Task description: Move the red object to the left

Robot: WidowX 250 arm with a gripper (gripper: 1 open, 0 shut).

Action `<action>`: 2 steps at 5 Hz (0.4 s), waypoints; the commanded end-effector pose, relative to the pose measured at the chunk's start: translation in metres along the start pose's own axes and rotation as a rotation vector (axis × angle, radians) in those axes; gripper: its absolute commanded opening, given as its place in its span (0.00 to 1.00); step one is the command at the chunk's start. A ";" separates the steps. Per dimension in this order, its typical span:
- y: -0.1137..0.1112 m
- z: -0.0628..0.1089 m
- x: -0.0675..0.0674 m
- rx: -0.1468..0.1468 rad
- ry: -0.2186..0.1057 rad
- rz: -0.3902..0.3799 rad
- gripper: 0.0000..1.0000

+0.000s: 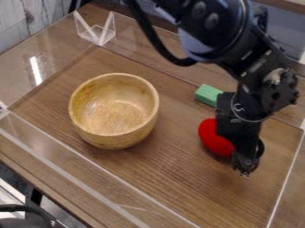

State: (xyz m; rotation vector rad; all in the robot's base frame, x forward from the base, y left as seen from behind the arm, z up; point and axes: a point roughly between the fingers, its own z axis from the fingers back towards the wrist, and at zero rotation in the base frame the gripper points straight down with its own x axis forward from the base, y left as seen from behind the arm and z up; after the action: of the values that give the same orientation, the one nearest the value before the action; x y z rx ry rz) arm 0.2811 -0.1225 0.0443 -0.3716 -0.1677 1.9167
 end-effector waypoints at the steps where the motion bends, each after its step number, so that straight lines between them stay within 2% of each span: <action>1: -0.004 0.006 0.001 -0.008 0.036 -0.019 1.00; 2: -0.006 0.003 0.009 -0.013 0.030 -0.007 0.00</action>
State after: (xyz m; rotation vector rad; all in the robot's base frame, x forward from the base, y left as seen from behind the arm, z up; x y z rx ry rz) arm 0.2772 -0.1118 0.0362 -0.3614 -0.1506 1.9032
